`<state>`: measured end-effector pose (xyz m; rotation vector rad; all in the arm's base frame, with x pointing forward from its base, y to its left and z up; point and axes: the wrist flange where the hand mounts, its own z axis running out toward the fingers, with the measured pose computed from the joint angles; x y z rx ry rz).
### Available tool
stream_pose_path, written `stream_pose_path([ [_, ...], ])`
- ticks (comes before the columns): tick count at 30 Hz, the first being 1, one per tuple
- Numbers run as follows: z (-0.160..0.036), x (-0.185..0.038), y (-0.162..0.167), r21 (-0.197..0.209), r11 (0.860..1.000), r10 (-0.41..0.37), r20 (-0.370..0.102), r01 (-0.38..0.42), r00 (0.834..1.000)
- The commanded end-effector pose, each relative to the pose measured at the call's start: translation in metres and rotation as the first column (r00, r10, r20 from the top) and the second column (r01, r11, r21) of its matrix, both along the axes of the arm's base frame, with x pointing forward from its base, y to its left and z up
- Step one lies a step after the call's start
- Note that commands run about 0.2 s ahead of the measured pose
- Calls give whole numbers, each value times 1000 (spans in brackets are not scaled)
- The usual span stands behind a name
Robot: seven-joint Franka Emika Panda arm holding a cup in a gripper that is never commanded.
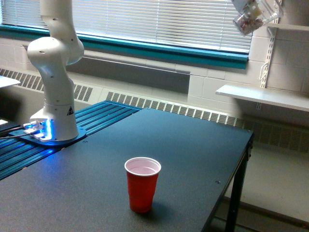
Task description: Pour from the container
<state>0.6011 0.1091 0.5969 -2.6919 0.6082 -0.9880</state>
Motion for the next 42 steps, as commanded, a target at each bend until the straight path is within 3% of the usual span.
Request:
stream_pose_path([
  [1,14,-9,17,16,999,46,14,-47,999],
  [5,13,-19,11,-34,999,27,-13,-27,1000],
  [9,-1,-38,-9,-56,998,5,-69,-9,998],
  [15,-7,-69,-71,-6,995,-100,-105,100,989],
  [21,-13,-110,-137,-28,975,-221,-131,219,966],
  [24,-18,-132,-168,-20,959,-282,-140,283,949],
  [34,-80,-185,-254,-1,903,-416,-249,429,874],
  [42,-147,-229,-294,13,856,-477,-365,517,800],
])
